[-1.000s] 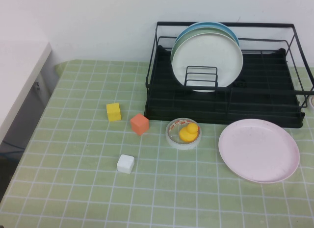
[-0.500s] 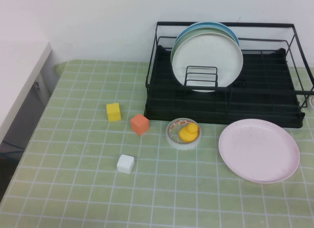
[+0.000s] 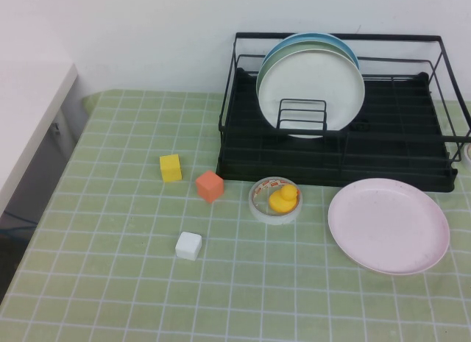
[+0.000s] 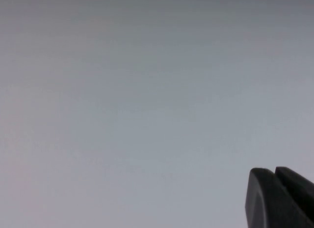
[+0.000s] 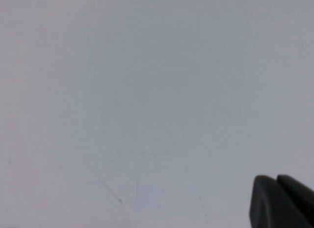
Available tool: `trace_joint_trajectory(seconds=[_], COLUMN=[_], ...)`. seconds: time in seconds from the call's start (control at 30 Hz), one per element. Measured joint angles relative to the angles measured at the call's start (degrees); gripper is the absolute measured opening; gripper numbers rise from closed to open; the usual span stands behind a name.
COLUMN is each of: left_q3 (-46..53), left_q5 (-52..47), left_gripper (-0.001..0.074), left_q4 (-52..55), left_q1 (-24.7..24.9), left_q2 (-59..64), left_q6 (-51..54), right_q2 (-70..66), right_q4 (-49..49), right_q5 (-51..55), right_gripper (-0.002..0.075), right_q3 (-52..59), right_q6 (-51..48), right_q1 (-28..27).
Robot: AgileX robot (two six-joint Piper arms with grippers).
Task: Place plate on rack
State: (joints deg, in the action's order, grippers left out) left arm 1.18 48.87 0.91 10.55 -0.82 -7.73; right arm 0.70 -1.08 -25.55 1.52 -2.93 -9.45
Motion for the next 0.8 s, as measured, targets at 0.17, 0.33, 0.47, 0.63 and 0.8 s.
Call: trace_joint_trajectory(seconds=[0.17,0.33,0.47,0.63,0.8], left_q3=[0.0,0.0,0.0,-3.0,-14.9], left_q5=[9.1,10.7,11.0,-3.3,-34.0], left_gripper=[-0.0001,-0.0001,-0.0001,-0.0001,-0.0001], left_q4=[0.0,0.0,0.0,-0.1,-0.1], left_q1=[0.0,0.0,0.0,0.0,0.0], left_q2=[0.0,0.0,0.0,-0.1,0.9], left_q6=[0.0,0.0,0.0,-0.7,-0.9], right_q2=[0.0,0.0,0.0,-0.6,-8.3], right_q4=[0.0,0.0,-2.5,-5.9,-6.1], right_q5=[-2.9,-3.3,3.6,23.1,39.0], right_gripper=[0.0000,0.0000,0.0000,0.0000,0.0000], right_q3=[0.0,0.0,-3.1,-13.7,-23.8], right_q6=[0.0,0.0,1.0,4.5,4.5], right_q1=[0.0,0.0,0.0,0.0,0.0])
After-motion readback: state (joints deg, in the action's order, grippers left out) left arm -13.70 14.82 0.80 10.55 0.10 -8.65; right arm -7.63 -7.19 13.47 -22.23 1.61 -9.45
